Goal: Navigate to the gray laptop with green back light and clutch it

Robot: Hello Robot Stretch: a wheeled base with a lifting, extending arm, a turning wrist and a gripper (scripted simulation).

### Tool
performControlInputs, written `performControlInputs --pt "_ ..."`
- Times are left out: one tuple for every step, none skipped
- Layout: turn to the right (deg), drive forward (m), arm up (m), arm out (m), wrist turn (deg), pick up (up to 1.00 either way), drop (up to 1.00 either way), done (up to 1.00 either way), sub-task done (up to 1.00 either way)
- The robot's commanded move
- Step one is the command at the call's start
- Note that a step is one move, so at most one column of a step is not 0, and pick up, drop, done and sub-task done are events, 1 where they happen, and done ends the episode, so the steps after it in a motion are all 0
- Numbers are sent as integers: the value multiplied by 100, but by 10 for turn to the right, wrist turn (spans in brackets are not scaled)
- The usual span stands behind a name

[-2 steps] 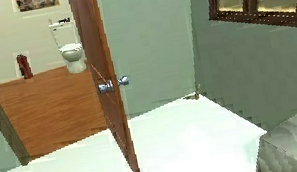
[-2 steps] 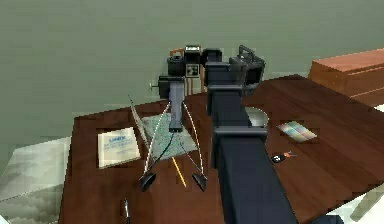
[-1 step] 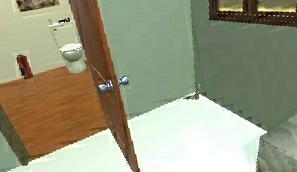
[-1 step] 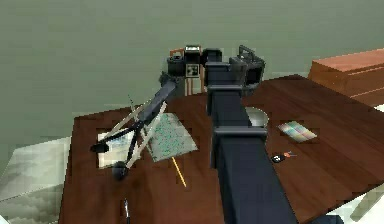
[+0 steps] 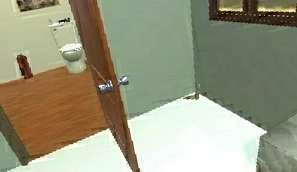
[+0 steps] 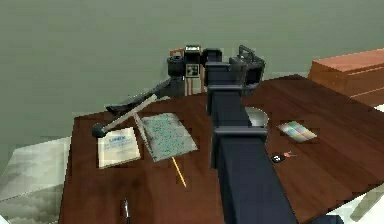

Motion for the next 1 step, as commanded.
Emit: performControlInputs --pt "0 0 0 0 450 0 0 0 0"
